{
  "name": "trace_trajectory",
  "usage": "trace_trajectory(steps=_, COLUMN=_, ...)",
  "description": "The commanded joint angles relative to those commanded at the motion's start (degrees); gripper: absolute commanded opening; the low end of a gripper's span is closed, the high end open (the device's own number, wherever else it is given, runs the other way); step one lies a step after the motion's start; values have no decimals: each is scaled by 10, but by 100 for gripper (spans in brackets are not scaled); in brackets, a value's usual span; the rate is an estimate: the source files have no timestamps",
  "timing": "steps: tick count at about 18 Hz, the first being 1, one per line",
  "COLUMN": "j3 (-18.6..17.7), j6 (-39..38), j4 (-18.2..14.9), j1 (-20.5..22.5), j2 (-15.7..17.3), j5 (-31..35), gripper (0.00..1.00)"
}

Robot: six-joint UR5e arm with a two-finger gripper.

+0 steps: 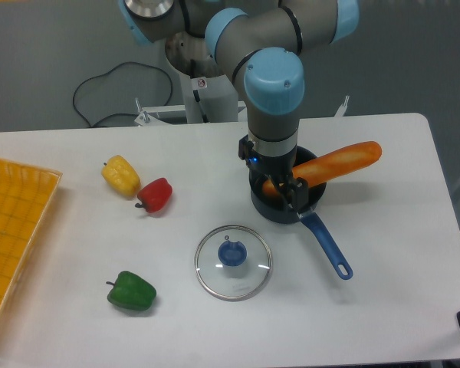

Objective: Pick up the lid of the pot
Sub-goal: 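Move the gripper from the black saucepan over to the glass lid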

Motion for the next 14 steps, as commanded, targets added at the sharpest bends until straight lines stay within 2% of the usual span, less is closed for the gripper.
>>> trace_trajectory(steps=5, j3=-4, j6=-10, j4=0, j1=-4, j2=-3, j5=0, gripper=100)
trace_trajectory(steps=8, j3=-32, j6=-11, j4=4, j1=-6, j2=-3, j5=1, gripper=100)
trace_trajectory(steps=12, j3=-65, j6=-12, j4=46, j1=-15, j2=-6, j5=0, gripper=100)
trace_trajectory(steps=14, j3=-68, j6=-13, j4=48, j1=-18, j2=-18, j5=1, gripper=100)
